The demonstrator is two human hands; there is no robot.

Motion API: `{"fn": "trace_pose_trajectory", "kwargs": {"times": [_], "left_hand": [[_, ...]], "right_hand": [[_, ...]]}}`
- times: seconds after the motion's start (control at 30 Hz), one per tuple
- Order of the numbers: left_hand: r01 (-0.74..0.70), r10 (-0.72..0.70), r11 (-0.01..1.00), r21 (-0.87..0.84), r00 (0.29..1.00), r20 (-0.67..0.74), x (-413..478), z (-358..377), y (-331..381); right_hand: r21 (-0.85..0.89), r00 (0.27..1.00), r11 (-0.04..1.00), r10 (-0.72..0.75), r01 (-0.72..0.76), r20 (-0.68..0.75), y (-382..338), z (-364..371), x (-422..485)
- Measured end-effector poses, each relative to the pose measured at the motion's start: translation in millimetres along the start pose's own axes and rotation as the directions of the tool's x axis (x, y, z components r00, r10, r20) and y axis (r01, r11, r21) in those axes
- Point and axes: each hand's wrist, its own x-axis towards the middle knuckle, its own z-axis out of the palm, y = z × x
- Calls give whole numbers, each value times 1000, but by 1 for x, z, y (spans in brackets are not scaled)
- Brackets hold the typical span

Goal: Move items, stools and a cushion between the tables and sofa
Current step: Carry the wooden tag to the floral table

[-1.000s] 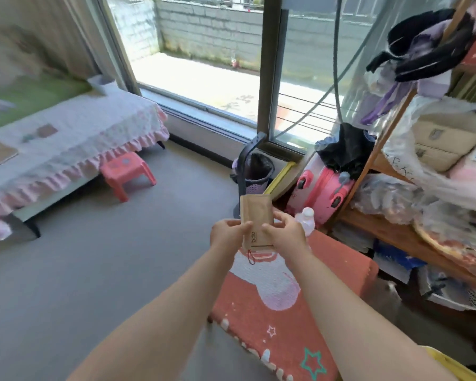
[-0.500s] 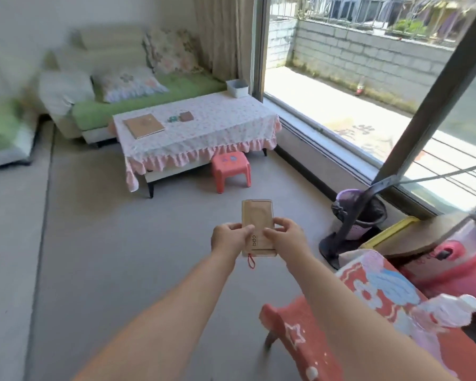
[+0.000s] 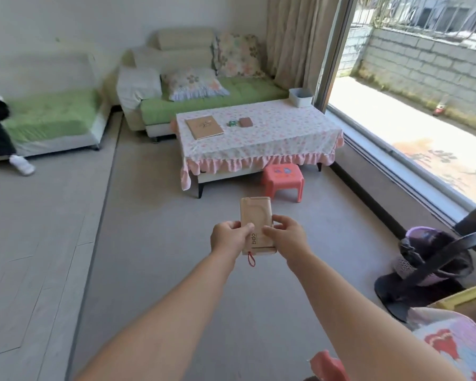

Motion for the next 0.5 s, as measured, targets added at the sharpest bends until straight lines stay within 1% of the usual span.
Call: {"fn": "trace_pose_trajectory", "kwargs": {"times": [0.27,0.5], "left_hand": [[41,-43,999,-25,997,-58,64,7,16],[16,-22,998,-66,996,-86,147,44,74]], "right_hand": [[-80,998,997,-18,24,68,-22,17,72],[-85,991,991,-91,100,102,-73,4,175]]}}
